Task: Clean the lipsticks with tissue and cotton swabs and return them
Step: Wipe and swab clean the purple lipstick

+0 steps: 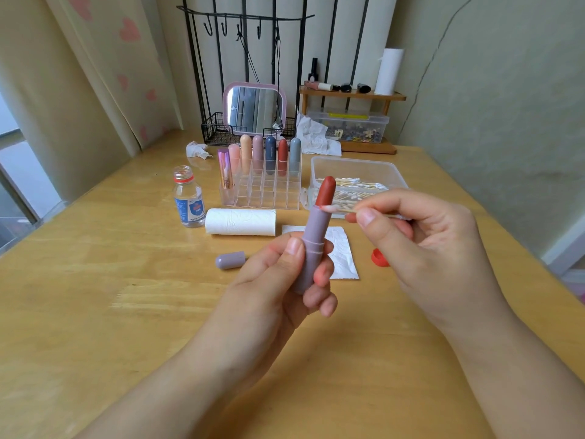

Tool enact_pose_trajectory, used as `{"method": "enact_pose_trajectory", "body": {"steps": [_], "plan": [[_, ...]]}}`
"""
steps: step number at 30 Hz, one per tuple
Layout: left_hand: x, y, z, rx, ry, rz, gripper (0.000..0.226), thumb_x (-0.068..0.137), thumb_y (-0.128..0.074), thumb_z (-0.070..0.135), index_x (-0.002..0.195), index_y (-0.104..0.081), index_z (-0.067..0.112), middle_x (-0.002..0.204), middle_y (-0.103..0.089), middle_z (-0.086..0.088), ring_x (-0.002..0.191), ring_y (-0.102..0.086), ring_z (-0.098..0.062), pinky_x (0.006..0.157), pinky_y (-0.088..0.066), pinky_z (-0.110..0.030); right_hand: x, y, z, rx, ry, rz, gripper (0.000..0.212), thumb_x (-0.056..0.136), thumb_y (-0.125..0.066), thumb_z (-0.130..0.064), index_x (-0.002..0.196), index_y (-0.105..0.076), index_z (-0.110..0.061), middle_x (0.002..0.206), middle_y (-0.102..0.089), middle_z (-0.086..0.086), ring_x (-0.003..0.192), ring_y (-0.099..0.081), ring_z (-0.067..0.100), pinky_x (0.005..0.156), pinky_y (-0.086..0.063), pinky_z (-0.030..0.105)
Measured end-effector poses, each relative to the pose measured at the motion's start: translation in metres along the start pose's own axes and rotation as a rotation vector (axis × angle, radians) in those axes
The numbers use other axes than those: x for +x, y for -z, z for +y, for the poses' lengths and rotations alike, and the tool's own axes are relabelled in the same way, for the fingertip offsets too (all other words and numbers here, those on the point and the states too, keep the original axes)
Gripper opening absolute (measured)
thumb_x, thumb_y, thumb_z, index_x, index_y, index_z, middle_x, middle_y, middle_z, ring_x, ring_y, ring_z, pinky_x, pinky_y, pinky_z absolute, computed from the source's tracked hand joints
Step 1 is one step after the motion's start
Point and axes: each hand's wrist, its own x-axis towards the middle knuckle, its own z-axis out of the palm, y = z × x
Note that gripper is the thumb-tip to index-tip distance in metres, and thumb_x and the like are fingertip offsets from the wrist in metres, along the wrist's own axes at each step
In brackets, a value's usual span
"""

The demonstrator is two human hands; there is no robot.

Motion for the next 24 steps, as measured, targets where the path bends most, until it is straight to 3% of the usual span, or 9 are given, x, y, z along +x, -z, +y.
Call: {"method": "enact_pose_trajectory", "body": {"steps": [4,9,12,14,19,22,24], "plan": [[0.0010,-0.0006,0.0003,-0.110,0.050,-0.066,0.029,0.089,-0.047,0.026,0.089,-0.068,0.006,0.068,-0.049,-0.006,0.050,-0.041,-0.013,0.053,-0.046,-0.028,0.0011,0.0024,0.0029,0.029,0.003,-0.004,0.018,0.078,-0.059,-0.037,0.078,-0.069,-0.022,0.051,-0.025,0.002,0.053,-0.028,0.028,0.042,-0.032,0.039],[0.0021,0.0018,0.0023,-0.172,0.080,-0.161,0.026,0.090,-0.057,0.028,0.095,-0.067,0.004,0.073,-0.055,-0.009,0.055,-0.049,-0.014,0.054,-0.048,-0.029,0.0024,0.0035,0.0036,0.079,-0.017,-0.013,0.016,0.076,-0.060,-0.037,0.073,-0.068,-0.024,0.064,-0.040,0.036,0.057,-0.031,0.036,0.041,-0.032,0.040],[0.0027,0.0016,0.0027,-0.167,0.117,-0.067,0.031,0.087,-0.051,0.028,0.088,-0.071,0.004,0.070,-0.054,-0.008,0.051,-0.047,-0.014,0.049,-0.047,-0.028,0.0045,0.0046,0.0014,0.083,0.012,-0.010,0.013,0.076,-0.059,-0.037,0.072,-0.070,-0.032,0.072,-0.044,0.044,0.062,-0.042,0.042,0.054,-0.040,0.030],[0.0034,-0.0003,0.0042,-0.197,0.121,-0.025,0.035,0.085,-0.049,0.029,0.090,-0.072,0.003,0.065,-0.051,-0.007,0.047,-0.043,-0.012,0.046,-0.045,-0.027,0.0050,0.0055,0.0009,0.087,0.029,-0.026,0.012,0.077,-0.059,-0.036,0.074,-0.071,-0.035,0.074,-0.045,0.046,0.065,-0.046,0.044,0.060,-0.041,0.027],[0.0022,0.0000,0.0066,-0.180,0.104,-0.004,0.025,0.085,-0.060,0.031,0.094,-0.053,0.009,0.067,-0.044,-0.005,0.049,-0.035,-0.013,0.049,-0.043,-0.028,0.0011,0.0054,0.0021,0.076,0.023,-0.091,0.013,0.079,-0.059,-0.037,0.076,-0.071,-0.031,0.074,-0.045,0.044,0.065,-0.038,0.045,0.046,-0.034,0.040],[0.0006,0.0003,0.0063,-0.100,0.078,-0.028,0.019,0.082,-0.062,0.019,0.086,-0.046,0.010,0.067,-0.044,-0.004,0.050,-0.038,-0.013,0.051,-0.044,-0.027,0.0004,0.0056,0.0027,0.029,0.038,-0.097,0.015,0.080,-0.059,-0.037,0.079,-0.070,-0.027,0.068,-0.046,0.037,0.053,-0.036,0.023,0.048,-0.036,0.039],[0.0006,-0.0002,0.0058,-0.066,0.069,-0.027,0.012,0.087,-0.057,0.017,0.088,-0.053,0.007,0.069,-0.048,-0.006,0.053,-0.044,-0.015,0.053,-0.047,-0.028,-0.0002,0.0053,0.0031,0.013,0.044,-0.083,0.017,0.080,-0.059,-0.037,0.081,-0.069,-0.025,0.058,-0.041,0.023,0.050,-0.032,0.009,0.048,-0.036,0.037]]}}
